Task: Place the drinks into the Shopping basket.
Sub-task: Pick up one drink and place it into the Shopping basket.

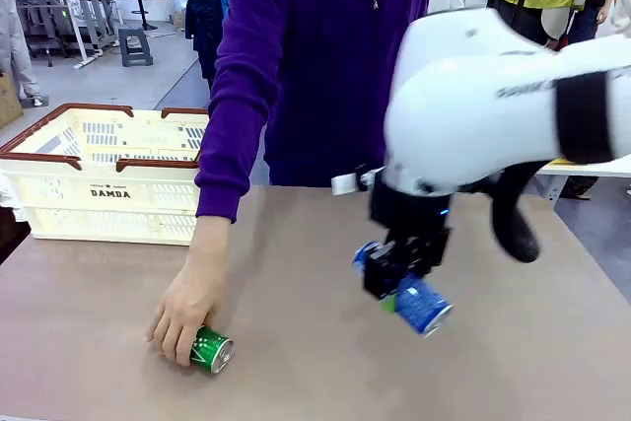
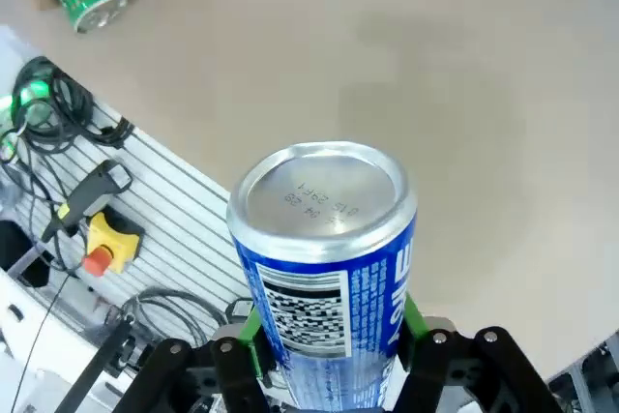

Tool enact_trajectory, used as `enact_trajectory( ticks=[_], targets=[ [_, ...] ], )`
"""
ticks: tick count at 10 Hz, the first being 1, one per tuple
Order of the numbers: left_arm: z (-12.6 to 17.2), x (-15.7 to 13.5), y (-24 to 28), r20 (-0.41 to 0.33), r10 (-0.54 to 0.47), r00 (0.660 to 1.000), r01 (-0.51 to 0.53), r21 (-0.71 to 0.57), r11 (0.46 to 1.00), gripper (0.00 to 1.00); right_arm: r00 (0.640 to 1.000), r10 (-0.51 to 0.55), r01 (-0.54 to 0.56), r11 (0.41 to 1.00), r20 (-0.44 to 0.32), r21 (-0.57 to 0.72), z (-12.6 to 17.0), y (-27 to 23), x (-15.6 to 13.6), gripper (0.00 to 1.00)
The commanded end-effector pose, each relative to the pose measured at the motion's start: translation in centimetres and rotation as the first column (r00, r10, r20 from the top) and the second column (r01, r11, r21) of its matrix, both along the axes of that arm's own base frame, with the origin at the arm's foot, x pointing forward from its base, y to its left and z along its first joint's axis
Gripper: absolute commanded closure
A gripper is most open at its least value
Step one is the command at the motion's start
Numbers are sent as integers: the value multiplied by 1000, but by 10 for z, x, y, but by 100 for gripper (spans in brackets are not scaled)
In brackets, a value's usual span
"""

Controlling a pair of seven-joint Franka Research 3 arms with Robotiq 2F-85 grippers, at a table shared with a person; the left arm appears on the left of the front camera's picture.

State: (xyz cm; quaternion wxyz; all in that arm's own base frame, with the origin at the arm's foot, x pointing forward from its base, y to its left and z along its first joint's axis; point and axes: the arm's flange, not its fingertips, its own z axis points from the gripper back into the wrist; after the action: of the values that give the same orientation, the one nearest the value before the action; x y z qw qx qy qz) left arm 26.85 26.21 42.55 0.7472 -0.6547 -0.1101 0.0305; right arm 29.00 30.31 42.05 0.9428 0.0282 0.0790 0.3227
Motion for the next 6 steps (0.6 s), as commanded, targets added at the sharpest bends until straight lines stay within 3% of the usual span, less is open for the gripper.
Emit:
enact_trajectory(
  ticks=[1,3,6],
  targets=[
    [0,-3,-1,15,-3,1000,3,-4,1000,0,993,-111,112,993,-32,31,14,-91,51,100],
    [0,-3,-1,15,-3,1000,3,-4,1000,0,932,-353,360,929,-85,84,23,-217,60,100],
    [0,-3,-1,15,-3,1000,3,-4,1000,0,823,-552,568,804,-134,175,15,-316,52,100]
  ],
)
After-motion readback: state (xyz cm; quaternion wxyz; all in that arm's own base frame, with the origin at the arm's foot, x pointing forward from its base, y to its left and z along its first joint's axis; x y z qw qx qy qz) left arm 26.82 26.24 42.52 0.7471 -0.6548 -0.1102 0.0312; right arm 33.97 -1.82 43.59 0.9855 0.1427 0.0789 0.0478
